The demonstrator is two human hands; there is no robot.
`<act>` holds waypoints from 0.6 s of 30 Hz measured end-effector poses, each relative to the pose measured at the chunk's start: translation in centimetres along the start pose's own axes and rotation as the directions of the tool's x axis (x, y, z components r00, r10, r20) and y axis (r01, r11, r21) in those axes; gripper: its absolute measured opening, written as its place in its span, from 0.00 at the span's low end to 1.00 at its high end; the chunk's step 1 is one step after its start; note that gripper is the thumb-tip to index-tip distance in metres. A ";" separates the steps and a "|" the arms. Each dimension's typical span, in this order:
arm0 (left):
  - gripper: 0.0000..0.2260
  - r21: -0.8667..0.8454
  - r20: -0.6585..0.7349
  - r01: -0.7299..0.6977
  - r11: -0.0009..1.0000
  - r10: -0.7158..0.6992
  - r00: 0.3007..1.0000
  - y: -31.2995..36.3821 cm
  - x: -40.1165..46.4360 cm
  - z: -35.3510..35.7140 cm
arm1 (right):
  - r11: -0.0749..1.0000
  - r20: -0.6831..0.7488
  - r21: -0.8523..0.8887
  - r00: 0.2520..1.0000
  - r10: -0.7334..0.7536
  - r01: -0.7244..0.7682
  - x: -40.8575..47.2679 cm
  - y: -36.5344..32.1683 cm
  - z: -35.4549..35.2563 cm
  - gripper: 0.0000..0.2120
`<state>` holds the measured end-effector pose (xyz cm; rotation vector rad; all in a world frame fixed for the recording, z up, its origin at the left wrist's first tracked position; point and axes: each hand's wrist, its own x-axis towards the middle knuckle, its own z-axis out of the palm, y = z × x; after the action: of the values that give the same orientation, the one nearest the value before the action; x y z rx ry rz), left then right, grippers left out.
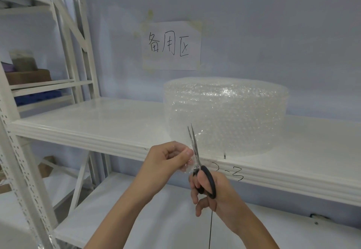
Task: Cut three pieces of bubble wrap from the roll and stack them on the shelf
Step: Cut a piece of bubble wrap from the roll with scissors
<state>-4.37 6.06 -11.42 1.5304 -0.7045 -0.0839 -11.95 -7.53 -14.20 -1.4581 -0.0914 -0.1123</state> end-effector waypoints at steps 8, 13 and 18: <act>0.05 -0.004 0.012 -0.016 1.000 0.016 1.000 0.5 0.1 0.0 | 1.000 -0.030 -0.006 0.999 -0.018 0.018 0.0 0.1 0.0 0.16; 0.05 0.019 0.098 -0.010 1.000 0.008 0.995 0.8 -0.3 0.0 | 1.000 0.020 -0.006 0.999 -0.026 0.026 -0.1 -1.1 0.1 0.12; 0.05 0.042 0.101 -0.002 0.999 -0.002 0.995 1.0 -0.1 -0.4 | 0.999 -0.026 -0.040 0.999 -0.032 0.031 0.3 -1.2 0.0 0.15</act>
<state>-4.65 6.60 -10.46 1.5745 -0.7908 -0.1482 -11.82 -7.70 -12.99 -1.4944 -0.0907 -0.1601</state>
